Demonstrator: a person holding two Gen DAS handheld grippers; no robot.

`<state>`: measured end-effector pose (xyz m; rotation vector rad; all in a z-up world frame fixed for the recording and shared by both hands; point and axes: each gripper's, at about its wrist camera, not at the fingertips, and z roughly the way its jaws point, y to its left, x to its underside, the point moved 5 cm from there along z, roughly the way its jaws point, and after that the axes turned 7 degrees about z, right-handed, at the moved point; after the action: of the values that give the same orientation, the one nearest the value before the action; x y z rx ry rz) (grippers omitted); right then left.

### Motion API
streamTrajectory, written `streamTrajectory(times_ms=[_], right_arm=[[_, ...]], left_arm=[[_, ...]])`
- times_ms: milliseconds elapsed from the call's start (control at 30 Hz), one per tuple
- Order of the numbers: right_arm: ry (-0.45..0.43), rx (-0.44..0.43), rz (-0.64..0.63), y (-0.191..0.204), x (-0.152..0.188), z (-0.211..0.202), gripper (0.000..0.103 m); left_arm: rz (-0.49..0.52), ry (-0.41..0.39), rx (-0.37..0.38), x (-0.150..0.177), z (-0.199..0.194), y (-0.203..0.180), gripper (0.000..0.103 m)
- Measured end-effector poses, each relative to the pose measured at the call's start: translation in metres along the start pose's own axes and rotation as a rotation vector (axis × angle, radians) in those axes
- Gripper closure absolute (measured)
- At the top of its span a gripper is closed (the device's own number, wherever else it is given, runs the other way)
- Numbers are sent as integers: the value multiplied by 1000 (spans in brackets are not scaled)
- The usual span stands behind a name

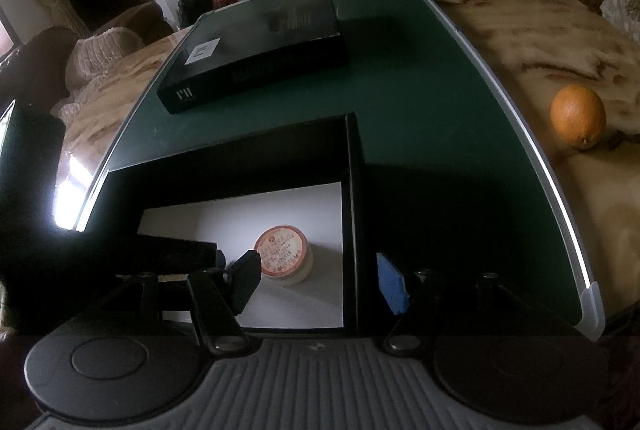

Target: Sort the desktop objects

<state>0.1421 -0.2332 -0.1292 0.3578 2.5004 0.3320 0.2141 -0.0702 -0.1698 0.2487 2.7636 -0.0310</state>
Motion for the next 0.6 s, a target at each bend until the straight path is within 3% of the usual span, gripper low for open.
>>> streamTrajectory(times_ms=[67, 133, 267, 367, 433, 600], right_arm=[[0, -1, 0, 0, 0, -1, 37], [0, -1, 1, 0, 0, -1, 37], [0, -1, 2, 0, -1, -1, 37], [-1, 0, 1, 0, -1, -1, 36], [-1, -1, 2, 0, 0, -1, 36], [2, -4, 8, -2, 0, 0, 37]], left_arm=[[-8, 3, 15, 0, -1, 2, 54], [-3, 23, 37, -1, -4, 4, 39], [16, 11, 5, 3, -12, 6, 38], [25, 23, -8, 8, -12, 7, 43], [23, 40, -6, 11, -9, 7, 56], [15, 40, 1, 13, -8, 7, 61]])
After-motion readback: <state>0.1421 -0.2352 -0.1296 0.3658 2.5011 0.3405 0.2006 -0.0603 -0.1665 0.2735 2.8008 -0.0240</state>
